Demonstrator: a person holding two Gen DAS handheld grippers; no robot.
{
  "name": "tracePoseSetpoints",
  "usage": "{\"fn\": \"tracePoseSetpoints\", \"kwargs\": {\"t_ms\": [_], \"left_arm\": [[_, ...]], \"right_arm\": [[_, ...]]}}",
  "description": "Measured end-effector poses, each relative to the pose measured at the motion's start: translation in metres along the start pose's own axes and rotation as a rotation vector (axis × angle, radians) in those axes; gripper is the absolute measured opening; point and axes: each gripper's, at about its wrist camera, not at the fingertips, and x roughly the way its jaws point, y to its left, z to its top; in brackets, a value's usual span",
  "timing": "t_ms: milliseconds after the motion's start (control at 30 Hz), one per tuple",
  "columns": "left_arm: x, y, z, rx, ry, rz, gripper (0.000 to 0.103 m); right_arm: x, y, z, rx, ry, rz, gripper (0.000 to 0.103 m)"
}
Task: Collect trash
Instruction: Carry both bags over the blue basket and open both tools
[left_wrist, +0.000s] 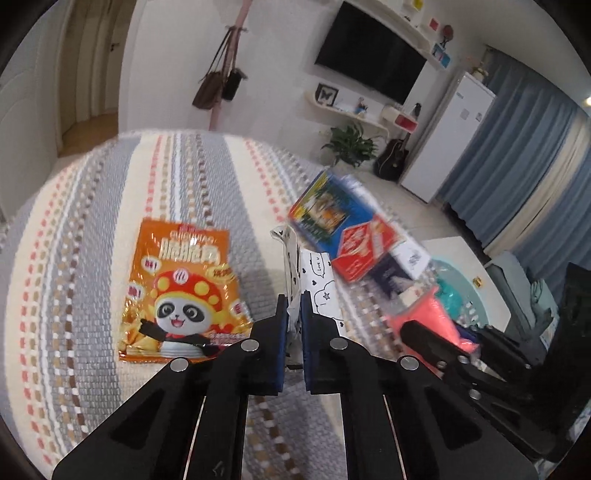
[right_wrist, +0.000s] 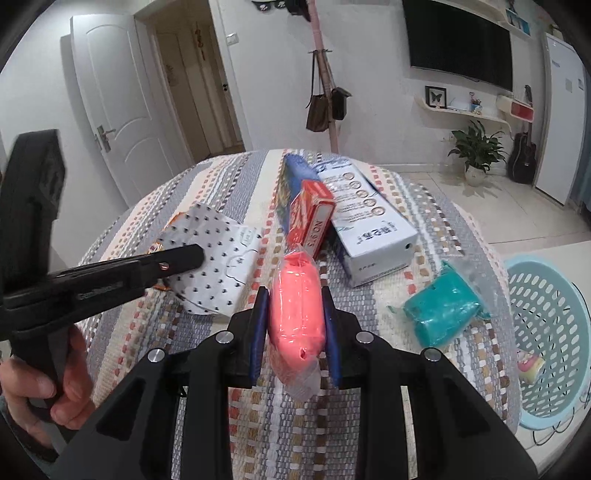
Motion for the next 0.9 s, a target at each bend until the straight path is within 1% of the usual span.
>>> {"fn": "tracePoseSetpoints", "kwargs": {"t_ms": [100, 200, 300, 500, 567, 667, 833, 900], "left_arm": [[-0.016, -0.014, 0.005, 0.030, -0.042, -0.007, 0.005], [-0.035, -0.030, 0.009, 0.068, -0.086, -0.031, 0.005], [-0.048, -0.050, 0.011, 0.109, -0.122, -0.062, 0.005], [-0.052, -0.099, 0.015, 0.175, -0.154, -0.151, 0.005], [-0.047, -0.118, 0.017, 0.202, -0.151, -0.180, 0.005], [-0.036, -0.141, 0.016, 0.235, -0.141, -0.215, 0.005], [-0.009, -0.181, 0.010, 0.279, -0.101, -0.266, 0.005], [0.006, -0.197, 0.006, 0.302, -0.078, -0.282, 0.005]], "right_arm": [[-0.011, -0.007, 0.001, 0.029, -0.031, 0.008, 0.025], [-0.028, -0.014, 0.002, 0.033, -0.069, -0.029, 0.024], [-0.053, -0.030, 0.008, 0.069, -0.124, -0.044, 0.024], [-0.107, -0.070, 0.013, 0.138, -0.233, -0.115, 0.025], [-0.121, -0.087, 0.012, 0.153, -0.256, -0.173, 0.024], [-0.128, -0.112, 0.006, 0.181, -0.249, -0.242, 0.024], [-0.134, -0.158, -0.011, 0.251, -0.215, -0.315, 0.024], [-0.130, -0.181, -0.018, 0.291, -0.184, -0.340, 0.025]]}}
